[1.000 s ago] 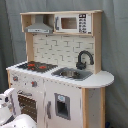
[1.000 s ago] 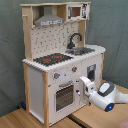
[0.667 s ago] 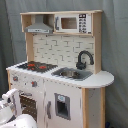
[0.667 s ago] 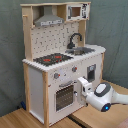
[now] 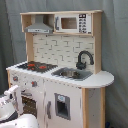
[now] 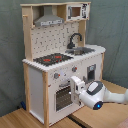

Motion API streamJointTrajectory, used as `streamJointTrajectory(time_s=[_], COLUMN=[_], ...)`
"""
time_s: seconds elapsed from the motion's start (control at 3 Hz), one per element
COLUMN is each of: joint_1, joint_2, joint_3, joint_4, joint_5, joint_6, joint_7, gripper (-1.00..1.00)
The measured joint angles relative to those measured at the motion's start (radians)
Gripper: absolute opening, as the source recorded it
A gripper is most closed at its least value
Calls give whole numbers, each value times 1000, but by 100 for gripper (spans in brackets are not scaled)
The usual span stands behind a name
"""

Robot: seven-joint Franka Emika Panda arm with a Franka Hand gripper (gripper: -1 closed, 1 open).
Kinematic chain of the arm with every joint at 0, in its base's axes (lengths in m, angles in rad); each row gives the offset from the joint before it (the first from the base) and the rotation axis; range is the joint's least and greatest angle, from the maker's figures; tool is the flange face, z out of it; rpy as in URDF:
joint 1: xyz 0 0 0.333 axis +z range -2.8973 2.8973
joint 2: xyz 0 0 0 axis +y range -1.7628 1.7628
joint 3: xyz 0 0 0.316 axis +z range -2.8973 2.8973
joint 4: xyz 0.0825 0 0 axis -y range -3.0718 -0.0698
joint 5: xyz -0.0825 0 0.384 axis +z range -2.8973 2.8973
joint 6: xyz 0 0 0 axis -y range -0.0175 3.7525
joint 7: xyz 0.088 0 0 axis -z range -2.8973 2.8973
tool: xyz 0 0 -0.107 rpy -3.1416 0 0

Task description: Play with the kitchen

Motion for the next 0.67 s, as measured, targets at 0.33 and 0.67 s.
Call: streamJointTrajectory(time_s=[0.33, 0.67], joint_1=[-40, -40], joint_2=[0, 0], joint_3=[-6, -7], joint_4=[1, 1], joint_5=[0, 0], joint_6=[19, 20], joint_7=[49, 49], gripper=[100, -100])
